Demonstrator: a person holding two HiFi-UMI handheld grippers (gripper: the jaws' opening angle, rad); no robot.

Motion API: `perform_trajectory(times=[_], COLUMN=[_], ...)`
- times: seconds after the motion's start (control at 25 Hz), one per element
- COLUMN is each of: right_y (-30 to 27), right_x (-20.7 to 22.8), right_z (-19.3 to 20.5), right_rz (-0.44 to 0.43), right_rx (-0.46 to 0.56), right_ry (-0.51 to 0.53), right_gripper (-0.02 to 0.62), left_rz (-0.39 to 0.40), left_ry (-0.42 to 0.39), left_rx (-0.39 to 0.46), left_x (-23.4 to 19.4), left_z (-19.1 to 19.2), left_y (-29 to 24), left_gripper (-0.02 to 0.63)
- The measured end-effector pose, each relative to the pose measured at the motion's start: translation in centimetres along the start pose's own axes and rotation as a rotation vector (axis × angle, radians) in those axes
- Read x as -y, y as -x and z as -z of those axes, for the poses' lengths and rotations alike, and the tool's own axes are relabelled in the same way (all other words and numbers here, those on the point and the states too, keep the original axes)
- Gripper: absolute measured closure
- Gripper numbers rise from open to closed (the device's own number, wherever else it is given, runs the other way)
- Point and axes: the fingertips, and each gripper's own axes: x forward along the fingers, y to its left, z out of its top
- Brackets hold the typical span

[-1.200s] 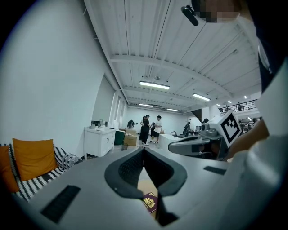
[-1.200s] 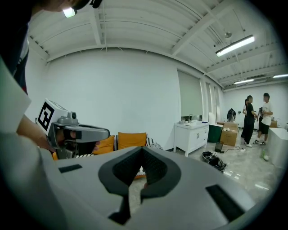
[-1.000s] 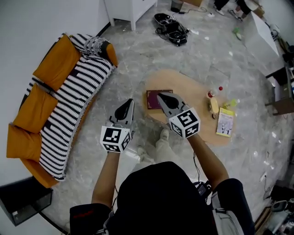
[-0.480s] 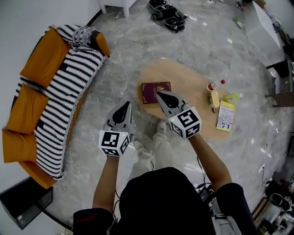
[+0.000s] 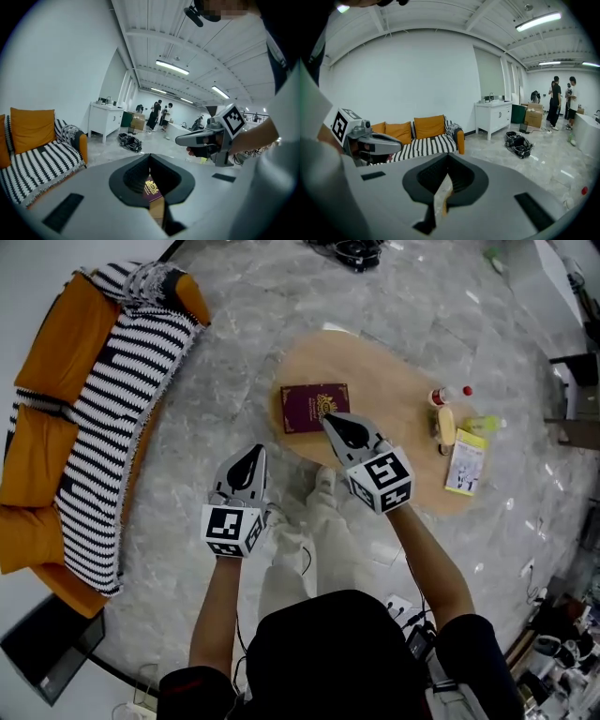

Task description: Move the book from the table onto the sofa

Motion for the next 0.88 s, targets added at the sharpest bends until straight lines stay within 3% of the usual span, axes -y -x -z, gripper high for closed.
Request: perform_trajectory(times=[0.4, 0.88], right_y=[-3.4, -7.7], right_x=[2.7, 3.6], right_z=[4.9, 10.6], right_rz=[0.014, -0.036], right_rx=[-0.036, -0.060], right_ry=[-0.038, -0.047], right_gripper=[0.586, 0.586], left_rz=[0.003, -0.015], left_ry=[0.027, 0.065], left_rx=[-0.059, -0.078], left_x=[-1.5, -3.2], left_z=[5.5, 10.1], left_y=[-3.3, -6.7], left_gripper=[0.591, 0.591])
